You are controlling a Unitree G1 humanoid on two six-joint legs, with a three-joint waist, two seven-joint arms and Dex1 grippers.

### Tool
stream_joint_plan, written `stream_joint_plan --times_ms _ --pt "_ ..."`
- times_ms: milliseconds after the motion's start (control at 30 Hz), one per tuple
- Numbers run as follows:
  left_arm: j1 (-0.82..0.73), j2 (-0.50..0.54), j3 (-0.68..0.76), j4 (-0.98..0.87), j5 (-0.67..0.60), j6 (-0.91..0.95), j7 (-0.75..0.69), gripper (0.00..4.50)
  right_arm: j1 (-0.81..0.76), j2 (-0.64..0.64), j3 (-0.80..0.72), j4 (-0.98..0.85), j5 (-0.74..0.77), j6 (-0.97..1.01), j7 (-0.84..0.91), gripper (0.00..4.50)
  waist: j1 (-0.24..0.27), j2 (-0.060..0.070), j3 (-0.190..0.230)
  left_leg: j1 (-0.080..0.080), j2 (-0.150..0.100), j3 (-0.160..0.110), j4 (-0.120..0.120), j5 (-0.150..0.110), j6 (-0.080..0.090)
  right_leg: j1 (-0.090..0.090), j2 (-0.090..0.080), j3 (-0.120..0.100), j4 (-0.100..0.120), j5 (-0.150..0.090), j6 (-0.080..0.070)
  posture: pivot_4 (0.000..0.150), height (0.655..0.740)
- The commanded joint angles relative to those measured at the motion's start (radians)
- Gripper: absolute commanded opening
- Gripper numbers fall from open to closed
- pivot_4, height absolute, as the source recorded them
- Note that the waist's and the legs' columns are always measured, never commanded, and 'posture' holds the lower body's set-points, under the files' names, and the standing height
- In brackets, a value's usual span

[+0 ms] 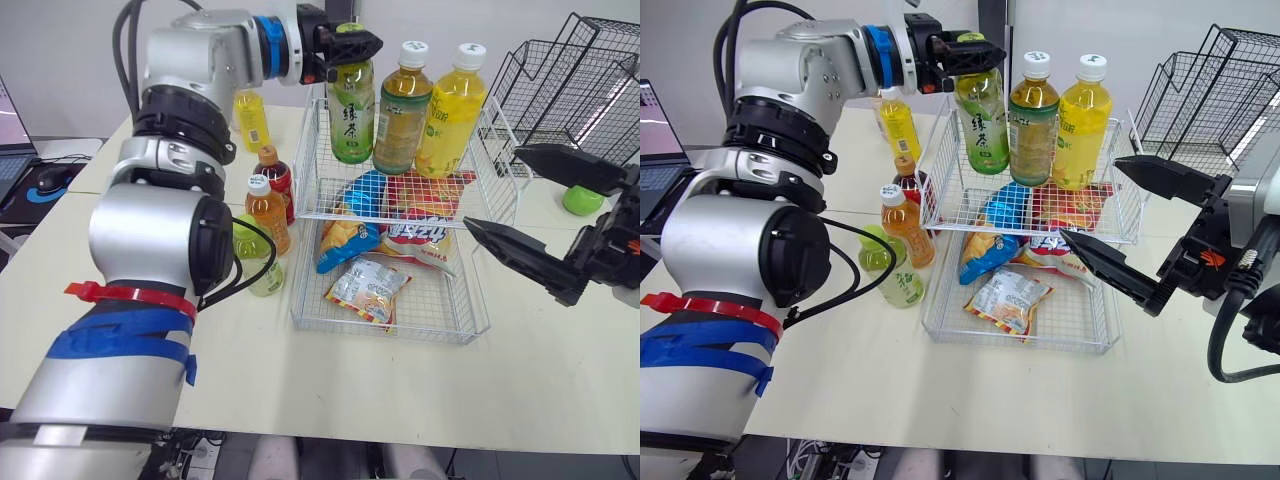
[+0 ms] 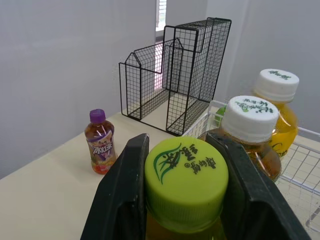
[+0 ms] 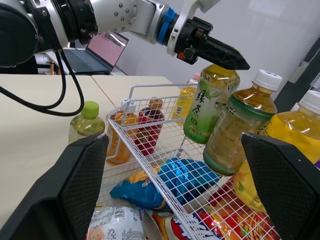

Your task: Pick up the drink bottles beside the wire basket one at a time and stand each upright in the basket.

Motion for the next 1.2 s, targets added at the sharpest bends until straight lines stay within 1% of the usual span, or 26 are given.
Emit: stream_joint_plan --times_ms 33,100,167,267,333,500,533,600,900,1067,1200 --pt "-0.018 -0.009 -0.007 -0.021 0.005 -0.046 -0.003 1.38 0.029 0.081 0.147 -0.104 -0.125 -0.042 -0.074 4.50 0.000 -0.001 -0.001 0.000 0.000 0.000 0.000 0.000 0.000 0.000 0.000 0.000 0.000 0.000 0.000 0.150 0.7134" --pt "-0.010 -0.015 -0.018 -0.025 0.013 -0.054 -0.018 1.38 0.050 0.148 0.276 -0.164 -0.241 -0.064 -0.114 4.50 -0.001 -0.001 -0.001 0.001 0.001 -0.001 0.000 0.000 0.000 0.001 0.001 0.000 0.000 0.000 0.000 0.150 0.7134" --pt "-0.007 -0.018 -0.018 -0.027 0.009 -0.047 -0.027 1.38 0.051 0.180 0.324 -0.176 -0.301 -0.074 -0.119 4.50 -0.001 0.003 -0.001 0.000 0.000 0.000 0.000 0.000 0.000 0.000 0.001 0.000 0.001 0.000 0.000 0.150 0.7134" --pt "-0.002 -0.014 -0.020 -0.029 0.010 -0.041 -0.039 1.38 0.049 0.206 0.358 -0.180 -0.354 -0.082 -0.117 4.50 0.000 0.003 -0.001 0.001 -0.001 0.000 0.000 0.000 0.000 0.000 0.000 0.001 0.000 0.000 0.000 0.150 0.7134" --pt "0.001 -0.008 -0.022 -0.034 0.011 -0.049 -0.053 2.11 0.048 0.215 0.367 -0.180 -0.373 -0.086 -0.113 4.50 0.000 0.003 -0.001 0.001 -0.001 0.000 0.000 0.000 0.000 0.001 0.000 0.000 0.001 0.000 0.000 0.150 0.7134" --pt "0.001 0.007 -0.021 -0.063 0.007 -0.051 -0.088 3.61 0.040 0.233 0.378 -0.174 -0.398 -0.093 -0.103 4.50 0.000 0.004 -0.001 0.001 0.000 0.000 0.000 0.000 0.000 0.000 0.000 0.001 0.001 0.000 0.000 0.150 0.7134" --pt "0.001 0.011 -0.021 -0.067 0.008 -0.052 -0.088 3.97 0.039 0.237 0.378 -0.172 -0.401 -0.095 -0.101 4.50 0.000 0.004 -0.001 0.001 0.000 0.000 0.000 0.000 0.000 0.000 0.000 0.001 0.001 0.000 0.000 0.150 0.7134" --pt "0.003 0.019 -0.022 -0.073 0.010 -0.054 -0.094 4.48 0.030 0.249 0.377 -0.168 -0.405 -0.101 -0.100 4.50 0.000 0.004 -0.001 0.001 0.000 0.000 0.000 0.000 0.000 0.000 0.000 0.001 0.001 0.000 0.000 0.150 0.7134" --pt "0.011 0.026 -0.024 -0.097 0.006 -0.040 -0.121 4.48 0.037 0.275 0.301 -0.157 -0.417 -0.125 -0.111 4.50 0.001 0.004 -0.001 0.001 0.000 0.000 0.000 0.000 0.000 0.001 0.000 0.000 0.001 0.000 0.000 0.150 0.7134" --pt "0.017 0.025 -0.025 -0.101 0.007 -0.043 -0.124 4.48 0.091 0.263 0.238 -0.165 -0.412 -0.115 -0.089 4.50 0.001 0.004 -0.001 0.001 0.000 0.000 0.000 0.000 0.000 0.001 0.000 0.000 0.001 0.000 0.000 0.150 0.7134" --pt "0.018 0.023 -0.024 -0.101 0.006 -0.046 -0.127 4.48 0.099 0.261 0.231 -0.166 -0.410 -0.121 -0.088 4.50 0.000 0.004 -0.001 0.001 0.000 0.000 0.000 0.000 0.000 0.001 0.000 0.000 0.001 0.000 0.000 0.150 0.7134"
